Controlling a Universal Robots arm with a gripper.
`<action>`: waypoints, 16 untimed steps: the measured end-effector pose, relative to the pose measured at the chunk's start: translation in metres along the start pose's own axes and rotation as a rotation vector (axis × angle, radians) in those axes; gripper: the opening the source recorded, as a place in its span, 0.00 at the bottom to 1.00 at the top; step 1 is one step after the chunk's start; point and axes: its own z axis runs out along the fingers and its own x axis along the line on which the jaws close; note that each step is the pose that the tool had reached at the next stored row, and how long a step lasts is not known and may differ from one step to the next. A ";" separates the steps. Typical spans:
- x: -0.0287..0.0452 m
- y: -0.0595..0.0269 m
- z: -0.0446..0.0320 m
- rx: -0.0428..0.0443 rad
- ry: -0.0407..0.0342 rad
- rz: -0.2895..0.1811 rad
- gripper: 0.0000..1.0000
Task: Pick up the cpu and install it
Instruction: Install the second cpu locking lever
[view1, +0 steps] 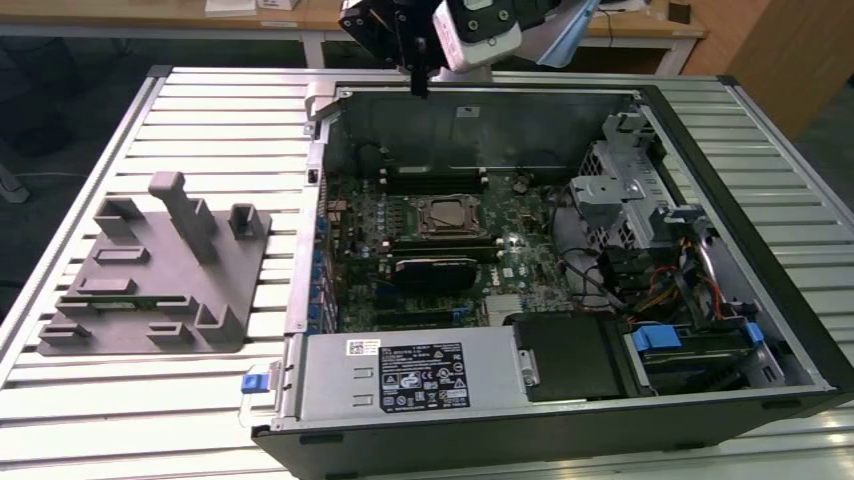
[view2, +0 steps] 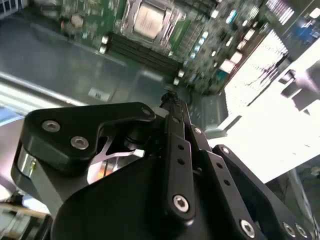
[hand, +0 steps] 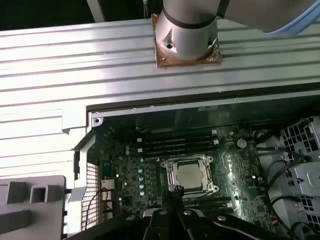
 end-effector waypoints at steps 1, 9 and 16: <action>0.0000 0.0000 0.0001 0.0209 -0.0025 0.000 0.11; 0.0000 -0.0005 0.0016 0.0213 -0.0026 0.000 0.11; 0.0000 -0.0046 0.0142 0.0430 -0.0052 -0.001 0.11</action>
